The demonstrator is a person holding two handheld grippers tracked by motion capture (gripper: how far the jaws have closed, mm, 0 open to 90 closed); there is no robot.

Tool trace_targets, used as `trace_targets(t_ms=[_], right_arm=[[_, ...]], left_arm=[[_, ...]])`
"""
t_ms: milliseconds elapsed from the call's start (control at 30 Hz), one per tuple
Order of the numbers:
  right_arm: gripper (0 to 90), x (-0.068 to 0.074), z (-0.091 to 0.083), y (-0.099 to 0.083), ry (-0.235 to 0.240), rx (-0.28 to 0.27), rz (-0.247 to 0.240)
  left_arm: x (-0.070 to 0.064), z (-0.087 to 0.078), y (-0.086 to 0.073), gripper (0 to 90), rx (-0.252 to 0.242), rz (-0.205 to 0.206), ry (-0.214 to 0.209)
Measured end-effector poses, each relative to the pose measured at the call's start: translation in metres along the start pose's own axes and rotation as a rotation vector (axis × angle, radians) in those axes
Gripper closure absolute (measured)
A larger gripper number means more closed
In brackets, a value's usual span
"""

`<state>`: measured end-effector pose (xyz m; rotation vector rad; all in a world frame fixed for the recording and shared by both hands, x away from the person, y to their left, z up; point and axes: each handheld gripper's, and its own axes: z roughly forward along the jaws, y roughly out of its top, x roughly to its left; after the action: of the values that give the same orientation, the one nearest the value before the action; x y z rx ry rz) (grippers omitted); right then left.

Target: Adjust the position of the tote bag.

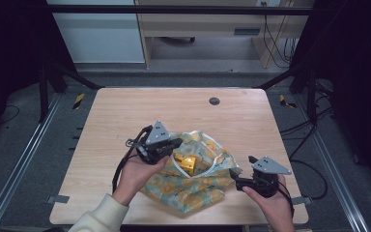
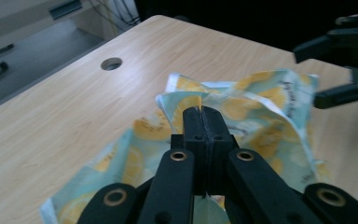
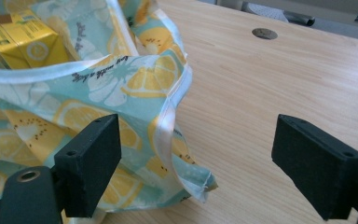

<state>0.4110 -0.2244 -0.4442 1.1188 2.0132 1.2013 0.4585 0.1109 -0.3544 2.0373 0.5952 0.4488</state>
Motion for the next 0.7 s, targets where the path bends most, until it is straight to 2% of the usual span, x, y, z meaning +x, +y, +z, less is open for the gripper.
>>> trace_targets(t_ms=[100, 167, 233, 300, 333, 400, 500, 533, 600, 700], right_arm=[[17.0, 0.003, -0.003, 0.006, 0.005, -0.022, -0.002], [18.3, 0.006, -0.004, 0.015, 0.015, -0.031, -0.012], [21.7, 0.007, -0.004, 0.023, 0.028, -0.035, -0.019], [25.8, 0.008, -0.002, 0.034, 0.048, -0.028, -0.027], [27.1, 0.009, 0.0, 0.041, 0.048, -0.013, -0.047], [31.5, 0.009, 0.002, 0.052, 0.055, -0.012, -0.055], [32.8, 0.01, 0.009, 0.068, 0.076, 0.018, -0.096], [32.7, 0.01, 0.015, 0.072, 0.1, 0.039, -0.099], [32.8, 0.011, 0.025, 0.075, 0.131, 0.072, -0.094], [33.3, 0.016, 0.035, 0.069, 0.148, 0.114, -0.093]], left_arm=[[-0.003, -0.012, -0.003, 90.0, -0.048, -0.01, -0.01], [-0.002, -0.021, -0.001, 90.0, -0.084, -0.006, 0.012], [0.004, -0.029, 0.002, 90.0, -0.105, -0.019, 0.016], [0.008, -0.034, 0.003, 90.0, -0.107, -0.033, -0.001], [0.009, -0.035, 0.002, 90.0, -0.105, -0.036, -0.01], [0.008, -0.037, -0.004, 90.0, -0.089, -0.036, -0.026], [0.006, -0.04, -0.014, 90.0, -0.078, -0.031, -0.036], [0.006, -0.04, -0.016, 90.0, -0.076, -0.033, -0.039], [0.005, -0.042, -0.023, 90.0, -0.068, -0.031, -0.043], [0.002, -0.048, -0.039, 90.0, -0.07, -0.038, -0.048]])
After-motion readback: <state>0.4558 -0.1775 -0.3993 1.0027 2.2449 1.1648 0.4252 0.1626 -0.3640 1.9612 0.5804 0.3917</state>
